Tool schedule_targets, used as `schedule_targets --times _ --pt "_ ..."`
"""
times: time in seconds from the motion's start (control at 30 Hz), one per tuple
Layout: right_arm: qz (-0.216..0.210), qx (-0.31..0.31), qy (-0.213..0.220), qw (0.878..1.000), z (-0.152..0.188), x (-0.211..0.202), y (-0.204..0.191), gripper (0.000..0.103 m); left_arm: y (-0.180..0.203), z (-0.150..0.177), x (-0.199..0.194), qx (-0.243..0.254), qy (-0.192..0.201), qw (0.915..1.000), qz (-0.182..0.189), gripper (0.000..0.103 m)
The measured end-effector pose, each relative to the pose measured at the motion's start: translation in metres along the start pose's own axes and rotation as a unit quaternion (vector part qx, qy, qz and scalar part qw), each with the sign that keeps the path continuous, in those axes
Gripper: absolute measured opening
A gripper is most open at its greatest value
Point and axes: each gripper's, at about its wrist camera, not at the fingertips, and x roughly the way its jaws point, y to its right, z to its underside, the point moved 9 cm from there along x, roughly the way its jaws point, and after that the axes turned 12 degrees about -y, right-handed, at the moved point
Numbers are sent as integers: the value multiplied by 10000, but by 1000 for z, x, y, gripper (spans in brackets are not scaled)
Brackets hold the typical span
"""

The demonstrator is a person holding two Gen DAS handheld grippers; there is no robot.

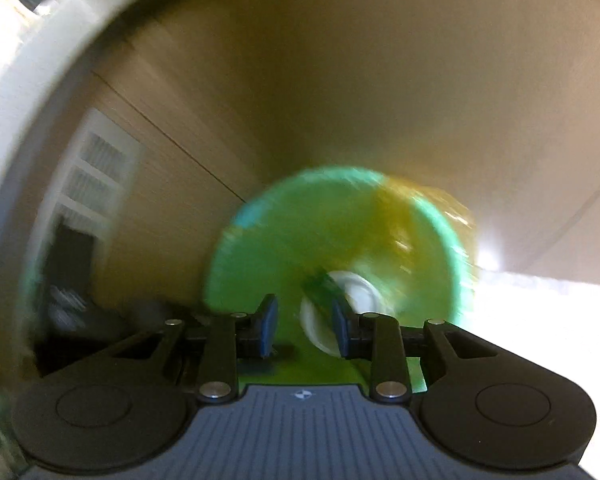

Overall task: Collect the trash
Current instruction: 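Open both grippers to drop the bag and tissue into the bin, then raise both tools back to the counter toward the white plastic tray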

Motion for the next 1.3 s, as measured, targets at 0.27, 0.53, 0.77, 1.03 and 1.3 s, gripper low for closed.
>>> schedule_targets --times 0.27,0.53,0.77,1.03,1.3 --pt "145 -53 599 9981 0 -15 -23 29 13 17 1 790 -44 9959 -436 28" --pt "277 40 603 9978 2 -15 -26 29 28 33 -29 1189 327 9916 -388 28" --pt "447 -544 767 9946 -25 -57 -45 34 60 44 -115 1790 1330 9722 -713 28" --pt "644 -1437 1063 9818 -61 -120 -85 50 74 90 -224 1931 2431 9505 -119 28" --pt "669 -2736 1529 9473 -83 -145 -162 66 31 132 -330 1208 3976 9088 376 28"
